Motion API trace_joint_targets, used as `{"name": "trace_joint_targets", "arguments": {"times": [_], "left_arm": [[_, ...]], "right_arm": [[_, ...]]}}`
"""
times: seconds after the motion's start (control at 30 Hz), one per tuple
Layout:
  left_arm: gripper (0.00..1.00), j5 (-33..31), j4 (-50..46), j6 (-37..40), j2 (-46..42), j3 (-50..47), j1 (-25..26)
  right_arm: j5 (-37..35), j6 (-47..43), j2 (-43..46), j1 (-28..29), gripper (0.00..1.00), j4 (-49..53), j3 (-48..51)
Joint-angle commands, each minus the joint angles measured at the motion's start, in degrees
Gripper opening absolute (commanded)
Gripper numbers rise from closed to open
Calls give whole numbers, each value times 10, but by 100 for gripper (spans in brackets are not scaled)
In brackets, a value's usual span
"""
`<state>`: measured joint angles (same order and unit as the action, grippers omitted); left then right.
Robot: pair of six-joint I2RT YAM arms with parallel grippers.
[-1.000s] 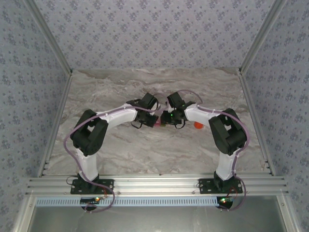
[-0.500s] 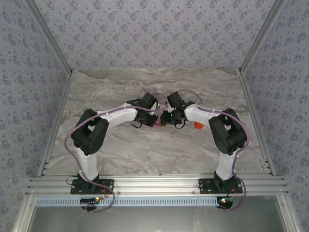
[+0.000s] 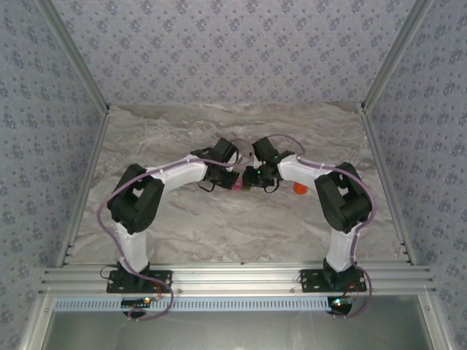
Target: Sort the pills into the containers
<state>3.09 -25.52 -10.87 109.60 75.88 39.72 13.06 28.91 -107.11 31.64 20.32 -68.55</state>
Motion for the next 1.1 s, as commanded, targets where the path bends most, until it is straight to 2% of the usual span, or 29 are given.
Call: {"name": "trace_joint_targets", "arguments": {"times": [0.0, 0.07, 0.17, 0.27, 0.33, 0.37, 0.4, 0.57, 0.63, 0.7, 0.8, 0.93, 1.07], "left_arm": [[16, -18, 5, 5, -40, 31, -9], [28, -29, 12, 6, -58, 38, -13], [36, -47, 19, 10, -89, 45, -20], [52, -67, 30, 12, -127, 45, -30], [73, -89, 37, 15, -159, 39, -39], [92, -102, 38, 18, -174, 36, -43], [100, -114, 40, 20, -193, 31, -48], [100, -171, 85, 27, -295, -29, -92], [100, -198, 124, 29, -341, -71, -121], [100, -213, 177, 55, -383, -123, -146], [100, -261, 274, 97, -441, -210, -181], [100, -261, 283, 128, -483, -271, -260], [100, -220, 348, 108, -529, -373, -350]], "right_arm": [[-2, -14, -8, -4, 33, 36, -29], [-1, -16, -5, -7, 34, 41, -41], [1, -18, 3, -11, 37, 54, -63], [1, -16, 21, -18, 47, 64, -80], [-1, -17, 45, -26, 56, 72, -89], [-1, -17, 59, -30, 61, 74, -92], [-4, -19, 78, -37, 68, 80, -94], [-35, -25, 185, -91, 94, 95, -95], [-64, -28, 226, -118, 100, 96, -88], [-92, -26, 260, -151, 100, 97, -79], [-174, -29, 308, -194, 100, 96, -58], [-284, -49, 345, -251, 100, 76, -9], [-352, -71, 366, -309, 100, -36, 117]]}}
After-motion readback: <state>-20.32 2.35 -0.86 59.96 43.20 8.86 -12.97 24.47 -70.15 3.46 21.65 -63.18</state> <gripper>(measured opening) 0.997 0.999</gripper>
